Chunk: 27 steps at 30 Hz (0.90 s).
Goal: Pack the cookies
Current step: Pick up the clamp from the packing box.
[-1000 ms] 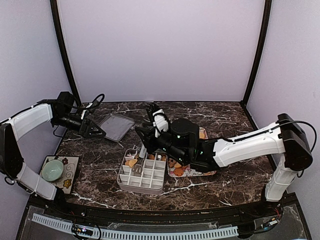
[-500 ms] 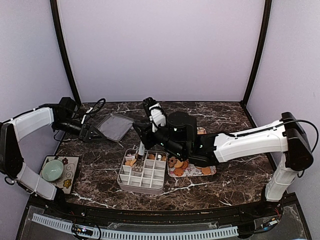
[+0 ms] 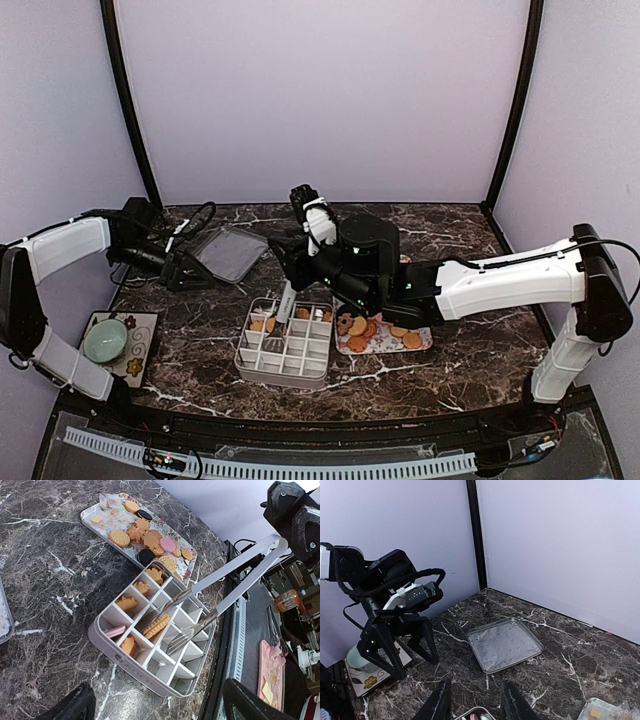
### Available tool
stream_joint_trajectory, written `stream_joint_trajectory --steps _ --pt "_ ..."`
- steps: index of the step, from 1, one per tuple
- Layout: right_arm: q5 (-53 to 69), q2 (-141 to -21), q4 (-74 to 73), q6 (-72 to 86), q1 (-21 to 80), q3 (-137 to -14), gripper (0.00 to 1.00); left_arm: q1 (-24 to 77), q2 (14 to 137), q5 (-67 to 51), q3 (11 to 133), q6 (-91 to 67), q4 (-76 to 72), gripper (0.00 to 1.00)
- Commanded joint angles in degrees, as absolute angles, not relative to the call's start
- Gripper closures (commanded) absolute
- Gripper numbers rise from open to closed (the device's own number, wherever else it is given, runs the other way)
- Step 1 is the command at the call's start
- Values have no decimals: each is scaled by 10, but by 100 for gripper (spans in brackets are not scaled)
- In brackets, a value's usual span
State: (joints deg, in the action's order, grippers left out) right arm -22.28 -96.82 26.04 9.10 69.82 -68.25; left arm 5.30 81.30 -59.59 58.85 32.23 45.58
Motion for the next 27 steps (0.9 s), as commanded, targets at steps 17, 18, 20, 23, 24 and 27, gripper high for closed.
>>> stream_joint_trajectory --steps 17,18,20,23,24,27 --pt "-227 -947 257 95 670 -691 71 221 805 -615 545 277 364 21" --pt "-227 -947 259 99 670 -691 71 233 810 -613 543 269 348 23" --pt "-228 -946 259 108 669 -691 70 261 827 -603 546 260 328 29" --pt "-234 -944 262 122 669 -691 70 289 847 -601 550 245 284 37" --pt "-238 -944 263 126 670 -691 70 295 849 -601 549 241 268 38" --pt "-246 -940 264 139 669 -690 70 313 854 -600 545 240 241 40"
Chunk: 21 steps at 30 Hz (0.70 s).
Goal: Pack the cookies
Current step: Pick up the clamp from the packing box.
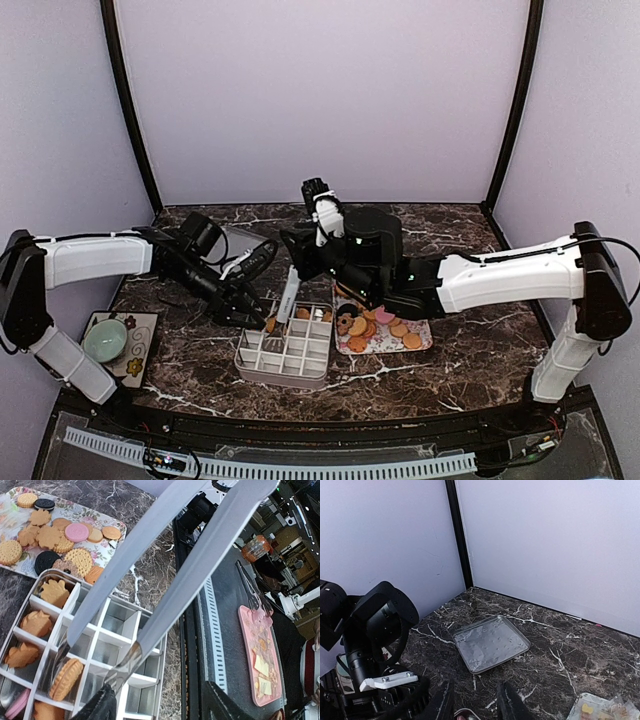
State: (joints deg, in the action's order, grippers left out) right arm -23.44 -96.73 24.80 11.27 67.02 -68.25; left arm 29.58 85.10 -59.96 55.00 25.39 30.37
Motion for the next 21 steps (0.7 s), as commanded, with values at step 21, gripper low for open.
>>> stream_joint_trajectory --steps 21 --pt "-278 -902 257 172 668 -677 68 385 884 -518 546 236 179 72"
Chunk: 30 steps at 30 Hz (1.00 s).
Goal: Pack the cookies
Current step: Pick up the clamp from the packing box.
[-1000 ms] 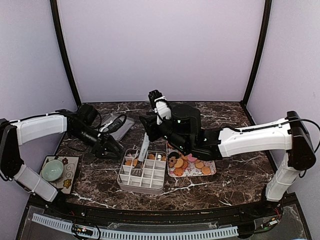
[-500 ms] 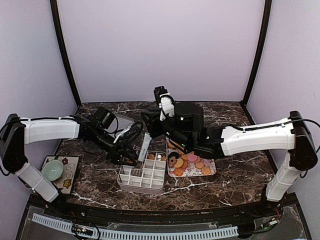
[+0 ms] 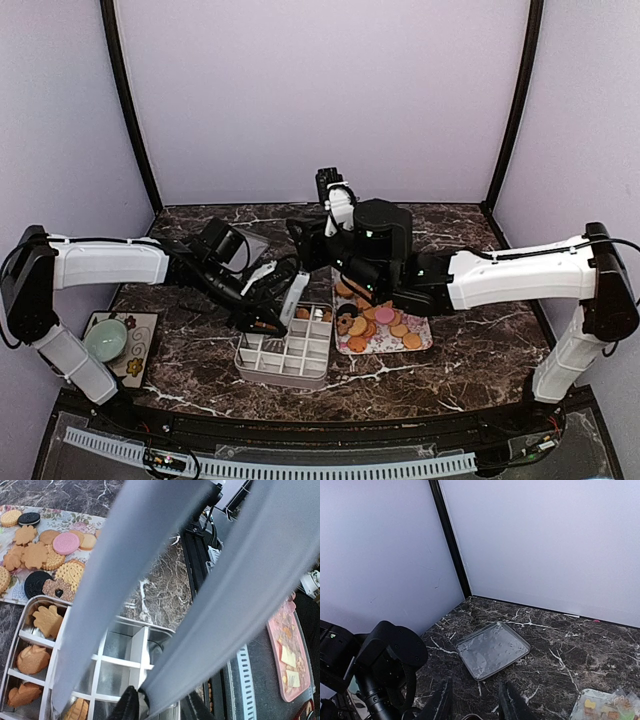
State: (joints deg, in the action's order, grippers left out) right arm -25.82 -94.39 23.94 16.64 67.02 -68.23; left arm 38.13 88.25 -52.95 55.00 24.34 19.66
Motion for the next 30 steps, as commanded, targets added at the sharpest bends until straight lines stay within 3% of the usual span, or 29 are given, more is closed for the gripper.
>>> stream_joint_trajectory --steps 1,5,9,30 --pt "-280 -893 257 172 668 -672 68 384 884 -517 547 237 181 74" --pt "-287 -864 255 170 665 -651 67 384 882 -515 547 251 189 82" --pt "-293 -840 249 161 663 -632 64 384 880 -517 551 254 196 100" --pt "-307 -743 236 154 654 -505 52 385 873 -551 596 273 240 100"
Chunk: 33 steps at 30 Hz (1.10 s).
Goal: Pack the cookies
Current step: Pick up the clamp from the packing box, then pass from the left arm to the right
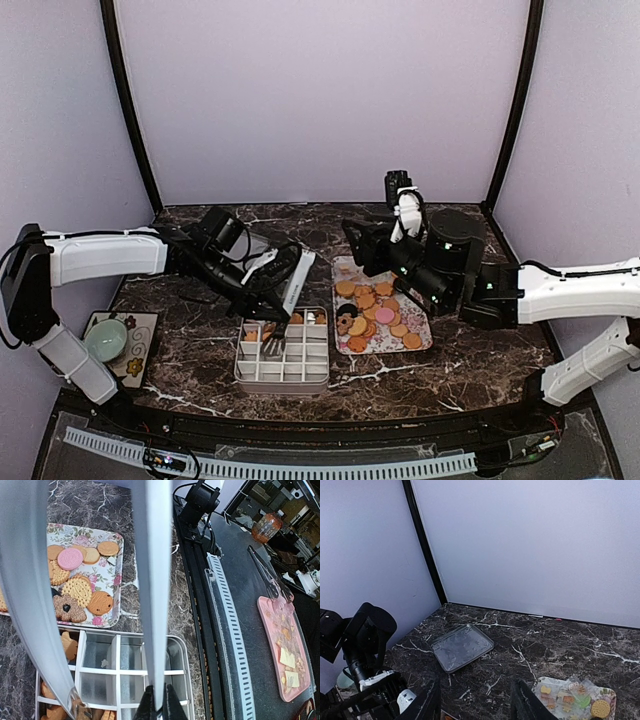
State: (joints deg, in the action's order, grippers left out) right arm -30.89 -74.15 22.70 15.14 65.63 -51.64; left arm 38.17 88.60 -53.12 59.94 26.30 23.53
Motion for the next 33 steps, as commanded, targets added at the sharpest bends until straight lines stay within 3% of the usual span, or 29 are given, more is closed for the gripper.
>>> stream_joint_trajectory --steps 1,17,24,26,29,33 --pt "-302 -746 235 157 654 -504 51 384 871 -548 600 277 244 100" --pt "-252 -752 232 186 654 -496 49 377 885 -528 715 344 316 100" --pt "-48 -750 227 222 623 -513 47 373 862 -586 783 363 449 100" --pt "40 -747 240 242 604 -510 42 374 857 -610 807 371 503 100" --pt "125 -741 271 258 589 -501 23 373 847 -646 822 366 539 100" --pt "203 -763 257 249 585 -539 10 374 837 -661 819 356 540 100"
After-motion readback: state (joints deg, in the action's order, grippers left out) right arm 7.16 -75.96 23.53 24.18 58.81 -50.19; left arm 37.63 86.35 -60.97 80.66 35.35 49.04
